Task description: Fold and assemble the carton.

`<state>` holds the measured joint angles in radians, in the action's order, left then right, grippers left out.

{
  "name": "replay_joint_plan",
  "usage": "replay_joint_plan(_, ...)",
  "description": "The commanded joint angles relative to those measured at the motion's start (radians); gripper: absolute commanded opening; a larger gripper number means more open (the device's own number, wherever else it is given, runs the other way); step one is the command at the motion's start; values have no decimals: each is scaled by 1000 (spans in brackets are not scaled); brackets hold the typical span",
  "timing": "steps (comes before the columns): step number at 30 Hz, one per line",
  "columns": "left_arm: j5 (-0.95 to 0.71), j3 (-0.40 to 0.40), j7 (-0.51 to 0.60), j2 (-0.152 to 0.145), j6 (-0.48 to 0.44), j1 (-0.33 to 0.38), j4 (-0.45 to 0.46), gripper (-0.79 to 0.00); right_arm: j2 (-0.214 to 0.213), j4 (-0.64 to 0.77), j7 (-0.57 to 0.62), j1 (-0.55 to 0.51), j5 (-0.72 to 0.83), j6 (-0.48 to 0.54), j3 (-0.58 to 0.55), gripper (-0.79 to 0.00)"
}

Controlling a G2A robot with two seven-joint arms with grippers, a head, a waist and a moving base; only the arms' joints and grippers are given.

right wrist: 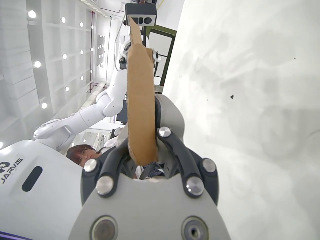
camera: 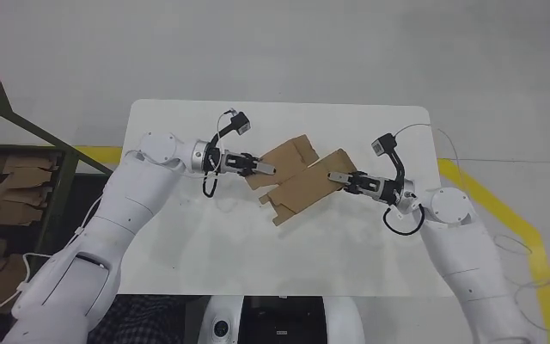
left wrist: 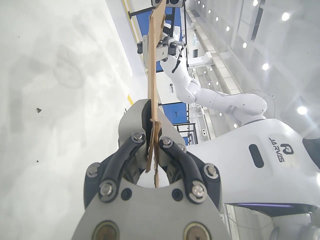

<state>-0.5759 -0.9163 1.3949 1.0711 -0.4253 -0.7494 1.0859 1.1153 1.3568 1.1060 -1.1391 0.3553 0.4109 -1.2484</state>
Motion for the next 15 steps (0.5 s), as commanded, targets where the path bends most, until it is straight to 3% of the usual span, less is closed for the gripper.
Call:
replay_joint_plan(1,-31,-2,8,2,8,-2,0,-102,-1,0,2,-2,14,-2,-1,-785)
replay_joint_plan(2,-48,-3,15,2,15,-3,0,0,-1,0,2,-3,25,-3,-3,-785)
replay_joint_plan(15,-195,-63,0,4,1,-37,-63,0,-6,32,-138,-71,85,-48,-48,-785)
